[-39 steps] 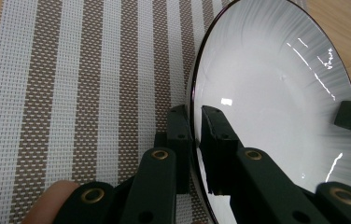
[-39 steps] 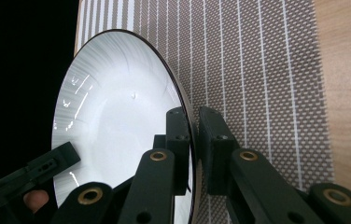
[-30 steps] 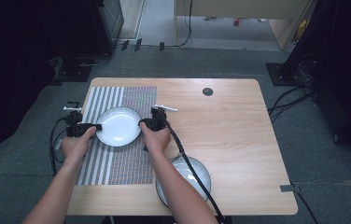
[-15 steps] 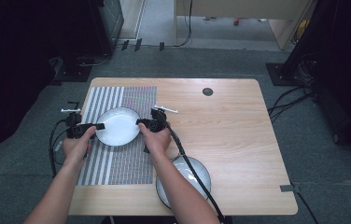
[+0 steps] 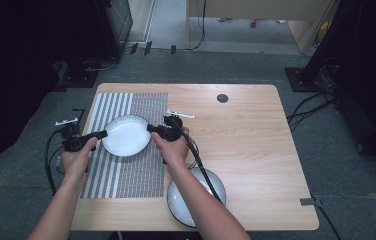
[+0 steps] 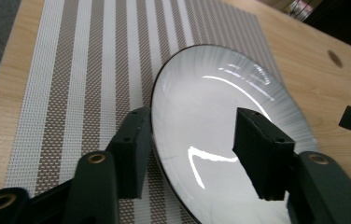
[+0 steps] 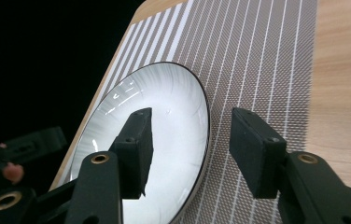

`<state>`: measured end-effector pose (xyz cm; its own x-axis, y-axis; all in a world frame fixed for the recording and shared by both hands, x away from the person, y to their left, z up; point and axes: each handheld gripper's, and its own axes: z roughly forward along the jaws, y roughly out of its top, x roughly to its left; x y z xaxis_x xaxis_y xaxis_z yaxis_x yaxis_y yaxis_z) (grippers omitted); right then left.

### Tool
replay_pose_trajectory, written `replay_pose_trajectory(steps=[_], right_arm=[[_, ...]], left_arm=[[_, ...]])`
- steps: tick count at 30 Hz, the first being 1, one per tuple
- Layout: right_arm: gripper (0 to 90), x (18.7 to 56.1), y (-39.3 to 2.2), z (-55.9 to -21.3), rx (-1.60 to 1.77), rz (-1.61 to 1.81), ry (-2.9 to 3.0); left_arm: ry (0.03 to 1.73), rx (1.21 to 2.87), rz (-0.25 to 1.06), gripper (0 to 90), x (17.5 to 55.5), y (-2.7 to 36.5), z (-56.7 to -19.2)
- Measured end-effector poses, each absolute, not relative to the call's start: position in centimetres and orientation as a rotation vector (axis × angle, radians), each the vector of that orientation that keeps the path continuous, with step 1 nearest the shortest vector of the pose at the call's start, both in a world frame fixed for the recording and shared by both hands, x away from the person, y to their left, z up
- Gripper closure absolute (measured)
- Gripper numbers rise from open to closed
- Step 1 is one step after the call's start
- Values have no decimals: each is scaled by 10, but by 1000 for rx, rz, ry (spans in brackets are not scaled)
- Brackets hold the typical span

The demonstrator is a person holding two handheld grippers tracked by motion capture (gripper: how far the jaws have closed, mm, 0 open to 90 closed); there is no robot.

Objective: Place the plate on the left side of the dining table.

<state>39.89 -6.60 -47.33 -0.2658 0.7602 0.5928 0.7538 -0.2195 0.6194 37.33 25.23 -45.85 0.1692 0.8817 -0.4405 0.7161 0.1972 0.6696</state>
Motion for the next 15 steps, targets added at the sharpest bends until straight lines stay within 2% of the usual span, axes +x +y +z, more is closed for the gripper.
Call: replay_pose_trajectory(steps=[5, 9, 15], right_arm=[[470, 387, -75, -459, 1824, 1564, 1970], [399, 377, -86, -446, 1771, 1609, 1960], [355, 358, -108, -430, 1605, 1583, 2071]], left_arm=[[1514, 1548, 243, 342, 359, 243, -445], [1418, 1560, 263, 249, 347, 237, -436], [1323, 1560, 300, 226, 328, 228, -422]])
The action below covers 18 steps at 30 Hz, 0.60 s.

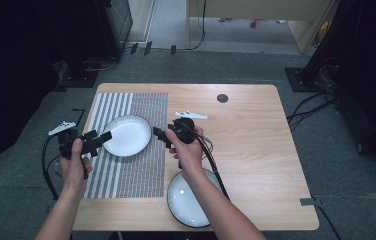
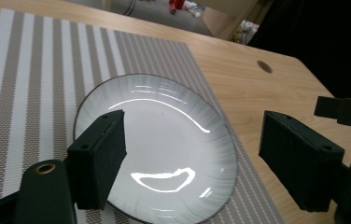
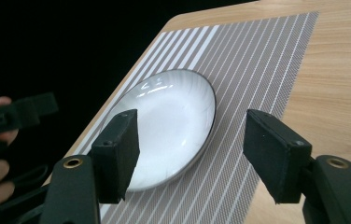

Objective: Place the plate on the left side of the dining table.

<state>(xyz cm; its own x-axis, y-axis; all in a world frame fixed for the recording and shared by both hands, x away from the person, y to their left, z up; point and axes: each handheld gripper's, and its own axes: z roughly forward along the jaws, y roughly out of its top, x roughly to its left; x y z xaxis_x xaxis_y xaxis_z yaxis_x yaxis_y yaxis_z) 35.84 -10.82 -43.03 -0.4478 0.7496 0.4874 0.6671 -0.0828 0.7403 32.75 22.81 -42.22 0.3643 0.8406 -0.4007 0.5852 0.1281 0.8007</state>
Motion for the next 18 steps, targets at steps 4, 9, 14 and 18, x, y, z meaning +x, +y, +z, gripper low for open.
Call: replay_pose_trajectory(steps=[4, 9, 14, 18], right_arm=[[338, 348, -127, -425, 1569, 1541, 2050], [282, 335, -152, -423, 1546, 1473, 2061], [178, 321, -175, -421, 1562, 1374, 2001], [165, 312, -197, -418, 1572, 1363, 1950]], left_arm=[[1265, 1573, 323, 210, 314, 223, -415], [1226, 1615, 352, 206, 302, 214, -411], [1193, 1625, 377, 186, 291, 209, -410], [1194, 1621, 401, 172, 284, 207, -410]])
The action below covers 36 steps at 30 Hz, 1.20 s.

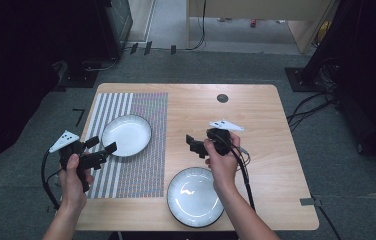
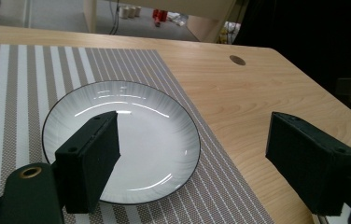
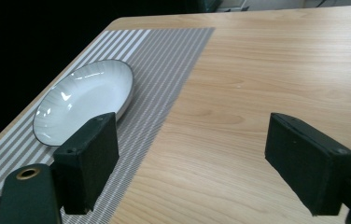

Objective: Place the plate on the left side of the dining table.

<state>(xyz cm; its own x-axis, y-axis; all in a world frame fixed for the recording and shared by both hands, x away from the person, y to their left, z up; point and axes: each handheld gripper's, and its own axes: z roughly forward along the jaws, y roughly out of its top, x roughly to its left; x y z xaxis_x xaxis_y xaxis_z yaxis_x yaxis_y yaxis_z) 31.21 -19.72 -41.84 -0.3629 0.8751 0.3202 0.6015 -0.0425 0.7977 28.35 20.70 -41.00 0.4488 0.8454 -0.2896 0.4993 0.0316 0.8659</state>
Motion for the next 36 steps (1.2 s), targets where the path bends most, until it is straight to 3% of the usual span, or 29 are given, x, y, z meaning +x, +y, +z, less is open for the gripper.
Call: replay_pose_trajectory(steps=[8, 20, 36], right_arm=[[159, 293, -231, -420, 1547, 1342, 1931], [173, 262, -285, -429, 1571, 1322, 1854], [188, 229, -350, -464, 1642, 1247, 1781]], left_arm=[[1182, 1630, 428, 118, 270, 204, -414], [1187, 1650, 457, 119, 251, 200, -435], [1208, 1653, 471, 120, 231, 208, -457]])
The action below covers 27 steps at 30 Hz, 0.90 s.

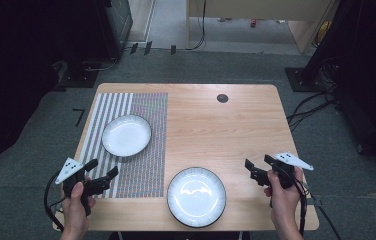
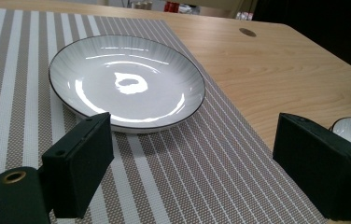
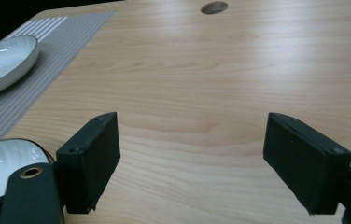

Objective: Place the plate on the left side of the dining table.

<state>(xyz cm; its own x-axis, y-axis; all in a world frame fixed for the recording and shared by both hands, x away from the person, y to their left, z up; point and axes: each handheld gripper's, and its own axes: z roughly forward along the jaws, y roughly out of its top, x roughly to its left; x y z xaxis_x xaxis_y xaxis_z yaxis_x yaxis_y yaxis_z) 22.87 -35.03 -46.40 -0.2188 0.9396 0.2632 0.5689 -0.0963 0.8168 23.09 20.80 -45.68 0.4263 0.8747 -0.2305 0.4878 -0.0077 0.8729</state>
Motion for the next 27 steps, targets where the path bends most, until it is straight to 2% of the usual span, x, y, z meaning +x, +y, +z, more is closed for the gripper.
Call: replay_pose_trajectory(steps=[13, 27], right_arm=[[192, 201, -401, -495, 1721, 1137, 1700], [195, 185, -430, -519, 1754, 1009, 1650]], left_arm=[[1286, 1710, 553, 129, 214, 235, -487], [1340, 1753, 653, 130, 207, 252, -498]])
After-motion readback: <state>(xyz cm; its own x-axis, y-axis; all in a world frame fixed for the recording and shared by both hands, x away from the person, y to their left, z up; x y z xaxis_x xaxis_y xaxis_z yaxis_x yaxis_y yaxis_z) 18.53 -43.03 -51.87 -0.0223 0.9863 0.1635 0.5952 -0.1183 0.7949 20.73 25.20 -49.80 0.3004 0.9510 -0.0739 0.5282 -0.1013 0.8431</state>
